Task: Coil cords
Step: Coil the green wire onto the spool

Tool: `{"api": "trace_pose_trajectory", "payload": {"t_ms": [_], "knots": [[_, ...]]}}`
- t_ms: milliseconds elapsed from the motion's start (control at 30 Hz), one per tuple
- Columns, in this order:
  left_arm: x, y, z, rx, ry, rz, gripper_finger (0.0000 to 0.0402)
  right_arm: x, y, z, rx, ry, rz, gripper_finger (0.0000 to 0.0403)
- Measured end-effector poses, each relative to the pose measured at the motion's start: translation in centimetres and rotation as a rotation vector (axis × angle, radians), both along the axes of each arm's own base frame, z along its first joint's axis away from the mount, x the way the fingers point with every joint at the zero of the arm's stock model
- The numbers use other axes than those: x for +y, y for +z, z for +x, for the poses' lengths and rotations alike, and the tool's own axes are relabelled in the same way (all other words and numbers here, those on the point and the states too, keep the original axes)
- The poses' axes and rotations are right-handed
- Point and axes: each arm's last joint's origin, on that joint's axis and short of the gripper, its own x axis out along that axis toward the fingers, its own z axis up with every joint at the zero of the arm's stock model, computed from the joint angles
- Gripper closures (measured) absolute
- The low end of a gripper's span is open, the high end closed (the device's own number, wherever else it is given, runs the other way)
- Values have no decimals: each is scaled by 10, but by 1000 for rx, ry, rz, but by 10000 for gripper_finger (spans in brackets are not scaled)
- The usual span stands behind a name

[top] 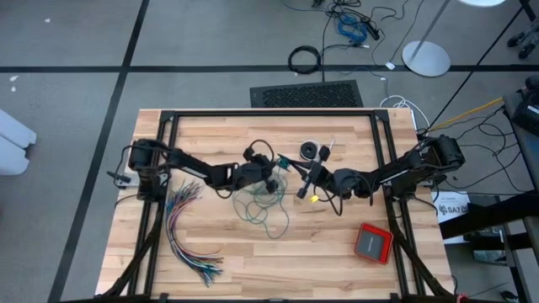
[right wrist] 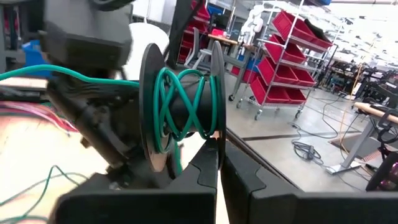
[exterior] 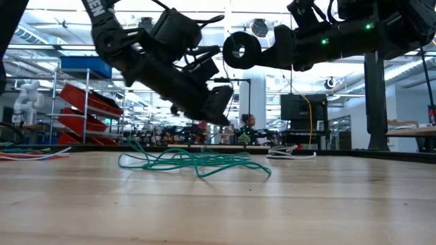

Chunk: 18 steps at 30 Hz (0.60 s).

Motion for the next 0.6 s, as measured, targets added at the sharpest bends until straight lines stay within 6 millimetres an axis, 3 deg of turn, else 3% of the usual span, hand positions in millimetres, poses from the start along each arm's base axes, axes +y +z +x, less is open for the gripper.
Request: {"api": "trace_pose_trajectory", "payload": {"t_ms": [167,367,600], "knots": [[10,9,14,-13,-40,-33,401,-1,2,0,-18,-4,2,403],[2,19,28,-30,-75,-15,401,-1,2,0,-21,-27,4,403],[-4,23,30,-44,-59,2,401,-4,0,-1,-6,-75,2,403]]}}
